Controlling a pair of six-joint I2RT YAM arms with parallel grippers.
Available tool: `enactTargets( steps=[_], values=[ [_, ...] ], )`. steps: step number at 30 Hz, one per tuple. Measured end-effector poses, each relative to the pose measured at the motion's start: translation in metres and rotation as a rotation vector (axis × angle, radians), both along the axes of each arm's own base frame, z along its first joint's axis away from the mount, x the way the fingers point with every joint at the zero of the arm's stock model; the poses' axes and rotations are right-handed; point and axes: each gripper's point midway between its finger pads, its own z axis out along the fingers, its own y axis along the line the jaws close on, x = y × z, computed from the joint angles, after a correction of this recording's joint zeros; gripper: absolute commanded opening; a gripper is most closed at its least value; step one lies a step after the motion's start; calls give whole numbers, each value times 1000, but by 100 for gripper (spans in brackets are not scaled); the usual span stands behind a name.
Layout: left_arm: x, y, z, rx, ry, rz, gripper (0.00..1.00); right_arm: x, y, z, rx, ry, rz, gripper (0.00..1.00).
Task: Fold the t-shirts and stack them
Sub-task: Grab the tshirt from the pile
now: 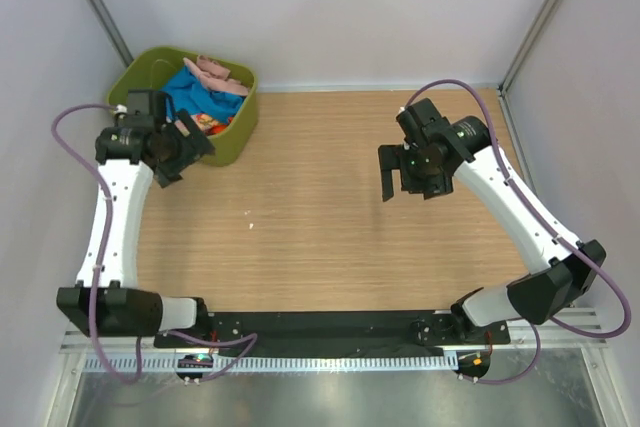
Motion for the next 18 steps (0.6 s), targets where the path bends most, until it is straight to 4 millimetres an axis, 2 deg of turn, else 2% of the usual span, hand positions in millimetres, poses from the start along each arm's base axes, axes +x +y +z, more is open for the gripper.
enactTargets(
  steps=[4,9,11,14,18],
  values=[
    [51,44,-5,-10,11,114,81,-1,3,3,12,-3,40,98],
    [132,64,-17,12,-27,111,72,7,0,13,-8,-42,56,98],
    [164,68,-28,9,-51,103,71,12,-1,16,-12,-54,46,98],
    [211,74,-57,-19,-69,91,66,18,-4,14,-14,-50,27,98],
    [263,87,-95,-49,-90,104,59,28,-10,11,-30,-43,3,98]
  ],
)
